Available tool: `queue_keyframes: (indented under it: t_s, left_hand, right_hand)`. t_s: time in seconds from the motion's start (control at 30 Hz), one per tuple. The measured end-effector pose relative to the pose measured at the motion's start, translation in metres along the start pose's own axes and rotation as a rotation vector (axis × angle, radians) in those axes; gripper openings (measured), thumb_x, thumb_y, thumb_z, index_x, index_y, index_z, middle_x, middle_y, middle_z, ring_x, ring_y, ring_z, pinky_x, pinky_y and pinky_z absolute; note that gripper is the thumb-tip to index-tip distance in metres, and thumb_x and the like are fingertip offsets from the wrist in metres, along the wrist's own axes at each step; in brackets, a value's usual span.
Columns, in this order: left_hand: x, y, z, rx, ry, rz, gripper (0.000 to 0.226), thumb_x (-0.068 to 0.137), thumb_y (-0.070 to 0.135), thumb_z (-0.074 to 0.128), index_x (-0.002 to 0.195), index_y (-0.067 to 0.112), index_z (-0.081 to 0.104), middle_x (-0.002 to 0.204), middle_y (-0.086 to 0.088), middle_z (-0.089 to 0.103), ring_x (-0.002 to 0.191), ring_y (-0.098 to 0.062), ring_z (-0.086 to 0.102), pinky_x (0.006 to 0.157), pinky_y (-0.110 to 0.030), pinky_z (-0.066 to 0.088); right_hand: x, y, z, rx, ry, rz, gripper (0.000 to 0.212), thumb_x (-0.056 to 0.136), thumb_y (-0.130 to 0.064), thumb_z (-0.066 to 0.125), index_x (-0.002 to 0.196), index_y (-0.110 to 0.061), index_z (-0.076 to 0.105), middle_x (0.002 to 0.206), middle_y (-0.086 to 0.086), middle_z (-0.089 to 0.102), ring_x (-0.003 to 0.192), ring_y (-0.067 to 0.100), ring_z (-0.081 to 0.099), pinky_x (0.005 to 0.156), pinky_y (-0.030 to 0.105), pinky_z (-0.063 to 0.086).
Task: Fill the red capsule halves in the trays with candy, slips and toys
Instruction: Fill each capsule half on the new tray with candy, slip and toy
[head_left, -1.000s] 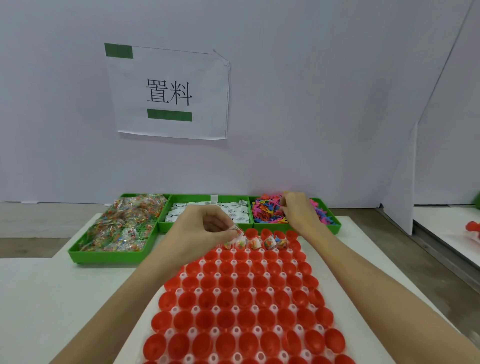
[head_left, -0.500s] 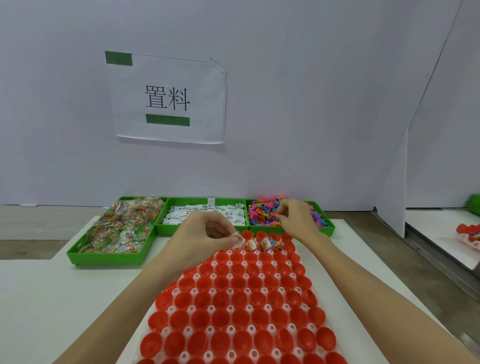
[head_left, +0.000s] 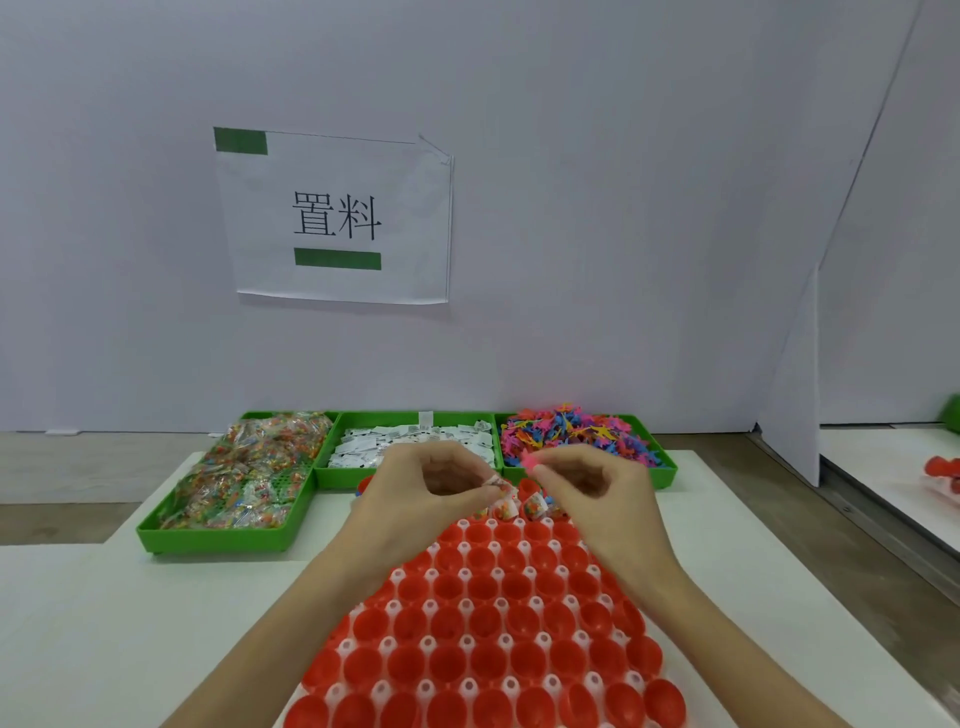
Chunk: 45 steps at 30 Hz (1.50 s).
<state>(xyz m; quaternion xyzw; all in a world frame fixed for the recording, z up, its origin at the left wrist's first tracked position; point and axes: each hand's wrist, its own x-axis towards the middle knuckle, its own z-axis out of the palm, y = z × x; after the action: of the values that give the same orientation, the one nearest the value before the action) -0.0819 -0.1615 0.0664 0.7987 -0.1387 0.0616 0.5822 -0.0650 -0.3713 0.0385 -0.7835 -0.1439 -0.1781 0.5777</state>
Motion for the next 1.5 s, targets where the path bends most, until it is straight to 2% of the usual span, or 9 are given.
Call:
queue_keyframes:
  t_s: [0.1,0.43,0.6,0.8,0.93,1.07,1.2,1.43,1.5]
  left_hand:
    - [0.001,-0.001,0.005,0.063,-0.007,0.051,0.01,0.079,0.018,0.088,0.085,0.017,0.079,0.085,0.003,0.079,0.081,-0.009,0.076,0.076,-0.018,0.059]
    - [-0.009,-0.002,0.027,0.125,-0.029,0.186,0.021,0.076,0.022,0.09,0.091,0.029,0.077,0.087,0.009,0.078,0.081,-0.01,0.076,0.077,-0.027,0.062]
    - [-0.013,0.003,0.039,0.146,-0.007,0.257,0.019,0.08,0.018,0.087,0.094,0.029,0.08,0.088,0.012,0.079,0.085,-0.009,0.076,0.08,-0.025,0.061]
    - [0.016,0.014,0.051,0.095,0.009,0.212,0.014,0.082,0.017,0.085,0.094,0.022,0.082,0.087,0.009,0.079,0.082,-0.006,0.076,0.076,-0.016,0.058]
    - [0.043,0.005,0.074,0.287,0.026,0.246,0.01,0.083,0.01,0.084,0.091,0.013,0.081,0.082,0.005,0.078,0.076,-0.003,0.073,0.075,-0.017,0.058]
    - [0.064,-0.004,0.091,0.508,-0.029,0.315,0.007,0.084,0.009,0.081,0.089,0.014,0.08,0.08,0.007,0.075,0.073,0.003,0.066,0.07,-0.006,0.049]
    - [0.078,-0.013,0.098,0.603,-0.114,0.31,0.01,0.084,0.016,0.083,0.093,0.013,0.079,0.087,0.003,0.076,0.081,-0.006,0.07,0.077,-0.013,0.054]
    - [0.085,-0.022,0.102,0.661,-0.17,0.282,0.009,0.081,0.006,0.082,0.086,0.012,0.077,0.081,0.004,0.075,0.074,-0.002,0.066,0.067,-0.003,0.045]
    - [0.087,-0.023,0.103,0.696,-0.181,0.298,0.007,0.081,0.009,0.081,0.084,0.014,0.077,0.078,0.009,0.072,0.077,-0.005,0.065,0.075,-0.007,0.045]
  right_hand:
    - [-0.023,-0.011,-0.002,0.004,-0.093,0.012,0.013,0.089,-0.025,0.077,0.094,-0.037,0.08,0.092,-0.014,0.077,0.089,0.004,0.072,0.08,0.017,0.057]
    - [-0.039,-0.011,-0.025,-0.053,-0.173,0.02,0.014,0.091,-0.022,0.075,0.099,-0.033,0.08,0.093,-0.014,0.077,0.094,0.006,0.072,0.087,0.028,0.059]
    - [-0.02,-0.018,-0.041,-0.031,-0.34,-0.003,0.013,0.084,-0.021,0.083,0.095,-0.026,0.078,0.092,-0.007,0.077,0.09,0.01,0.074,0.087,0.026,0.059]
    - [0.029,-0.004,-0.071,-0.008,-0.48,0.083,0.013,0.084,-0.02,0.083,0.097,-0.024,0.079,0.096,0.0,0.079,0.093,0.016,0.076,0.09,0.029,0.058]
    - [0.041,0.025,-0.074,-0.022,-0.427,0.163,0.014,0.08,-0.02,0.087,0.093,-0.02,0.08,0.089,0.003,0.079,0.088,0.018,0.077,0.081,0.026,0.059]
    - [0.043,0.051,-0.069,-0.101,-0.3,0.213,0.015,0.077,-0.028,0.089,0.089,-0.022,0.081,0.084,-0.004,0.079,0.082,0.009,0.075,0.07,0.017,0.056]
    - [0.038,0.069,-0.064,-0.155,-0.205,0.185,0.018,0.076,-0.027,0.089,0.09,-0.019,0.08,0.079,-0.008,0.078,0.078,0.003,0.074,0.067,0.013,0.055]
    - [0.036,0.081,-0.061,-0.231,-0.165,0.172,0.017,0.076,-0.025,0.089,0.09,-0.018,0.081,0.08,-0.008,0.078,0.076,0.0,0.072,0.07,0.014,0.055]
    - [0.035,0.082,-0.06,-0.252,-0.139,0.18,0.017,0.075,-0.027,0.089,0.089,-0.021,0.082,0.081,-0.01,0.077,0.076,-0.001,0.069,0.066,0.011,0.052]
